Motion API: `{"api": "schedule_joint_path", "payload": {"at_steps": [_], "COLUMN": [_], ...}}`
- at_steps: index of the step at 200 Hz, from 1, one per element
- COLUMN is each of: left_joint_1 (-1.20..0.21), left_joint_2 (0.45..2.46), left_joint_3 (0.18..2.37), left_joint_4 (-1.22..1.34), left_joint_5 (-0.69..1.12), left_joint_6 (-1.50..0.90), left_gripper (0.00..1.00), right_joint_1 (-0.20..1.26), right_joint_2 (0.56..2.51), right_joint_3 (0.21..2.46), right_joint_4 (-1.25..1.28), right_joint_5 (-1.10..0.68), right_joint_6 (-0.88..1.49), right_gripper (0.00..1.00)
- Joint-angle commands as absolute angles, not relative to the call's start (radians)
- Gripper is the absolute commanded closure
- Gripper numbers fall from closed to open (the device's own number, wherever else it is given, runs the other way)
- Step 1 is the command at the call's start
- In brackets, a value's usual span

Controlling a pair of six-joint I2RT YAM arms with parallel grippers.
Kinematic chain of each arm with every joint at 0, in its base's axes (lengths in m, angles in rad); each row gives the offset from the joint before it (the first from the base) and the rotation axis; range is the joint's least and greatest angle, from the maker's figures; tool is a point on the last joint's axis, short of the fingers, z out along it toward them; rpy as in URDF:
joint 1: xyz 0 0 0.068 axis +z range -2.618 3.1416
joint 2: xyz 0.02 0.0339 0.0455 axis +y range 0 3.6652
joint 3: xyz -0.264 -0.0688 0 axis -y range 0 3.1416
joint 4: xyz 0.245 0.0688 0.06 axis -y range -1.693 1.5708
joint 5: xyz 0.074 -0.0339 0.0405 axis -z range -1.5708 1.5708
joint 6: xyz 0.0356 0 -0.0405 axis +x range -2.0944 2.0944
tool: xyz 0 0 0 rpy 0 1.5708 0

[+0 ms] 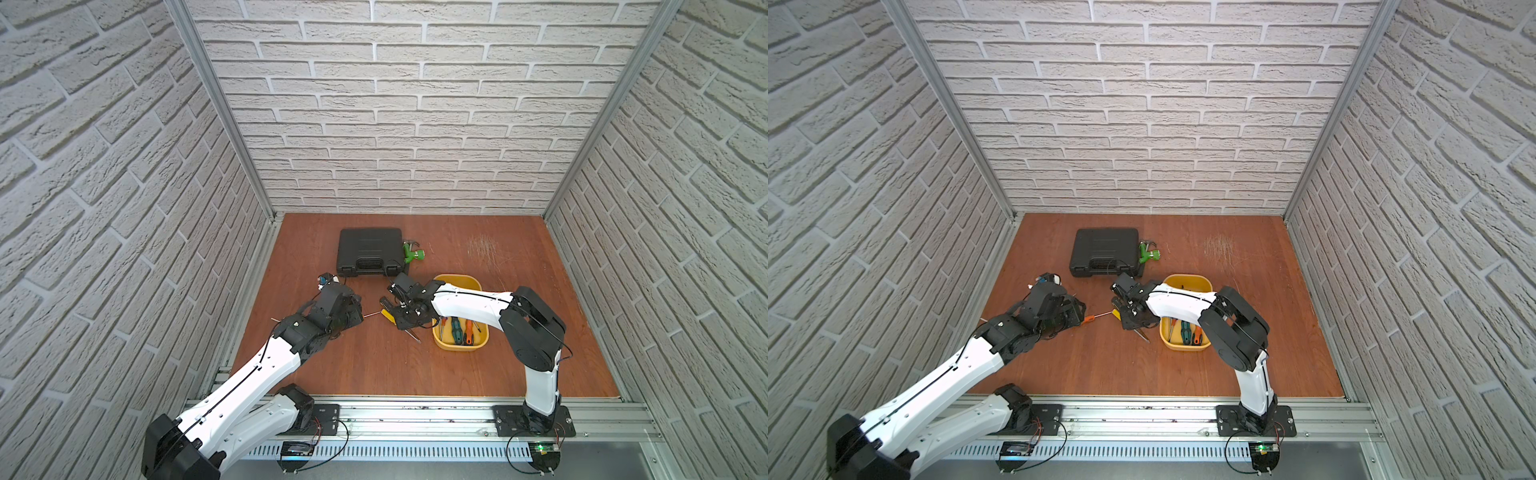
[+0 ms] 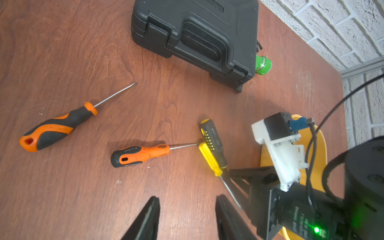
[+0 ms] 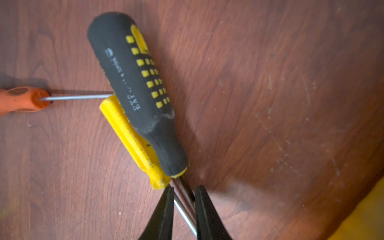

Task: Put the screwdriver on the desktop into the storage box
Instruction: Adjust the screwdriver at the center of the board, then pick up the screwdriver from the center of the board.

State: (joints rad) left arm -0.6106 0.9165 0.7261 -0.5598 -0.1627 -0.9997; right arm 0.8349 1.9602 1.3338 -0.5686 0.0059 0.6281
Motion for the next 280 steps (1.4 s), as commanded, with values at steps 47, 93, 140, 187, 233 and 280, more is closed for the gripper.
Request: {"api": "schedule_joint_path", "payload": {"at_steps": [47,93,140,187,233,280], "left_joint_1": [-0.605,-0.605,-0.606,-0.604,-0.603,-0.604], "left_joint_2": [0.923,0.921,0.910,0.903,0.904,0.914], "left_joint_3": [0.704,0.713,0.716,0.720,0.721,0.720], "left_joint_4": [-0.523,-0.526,-0.544,-0.556,-0.555,-0.548], "left_joint_5": [-0.148,-0.147,-0.153,-0.152,-0.152,-0.148], "left_joint_6": [-1.006,-1.006,-1.005,-1.005,-1.003,-1.003], "left_gripper": [0.52,0.52,0.52,0.51,0.51,0.51], "right_joint_1": [0.864,0.856,0.842,0.836,0.833,0.833], "right_joint_2": [1.971,2.006,2.052,2.109,2.120,2.133], "right_joint_3": [1.386,1.497,1.531,1.567,1.549,1.543], "right_joint_4": [-0.638,-0.682,-0.675,-0.708,-0.692,-0.690], "right_joint_5": [0.052,0.083,0.081,0.099,0.078,0.072], "right_joint_6": [0.610,0.592,0.600,0.601,0.603,0.600], "right_gripper": [0.76,0.72,0.72,0.72,0.72,0.72]}}
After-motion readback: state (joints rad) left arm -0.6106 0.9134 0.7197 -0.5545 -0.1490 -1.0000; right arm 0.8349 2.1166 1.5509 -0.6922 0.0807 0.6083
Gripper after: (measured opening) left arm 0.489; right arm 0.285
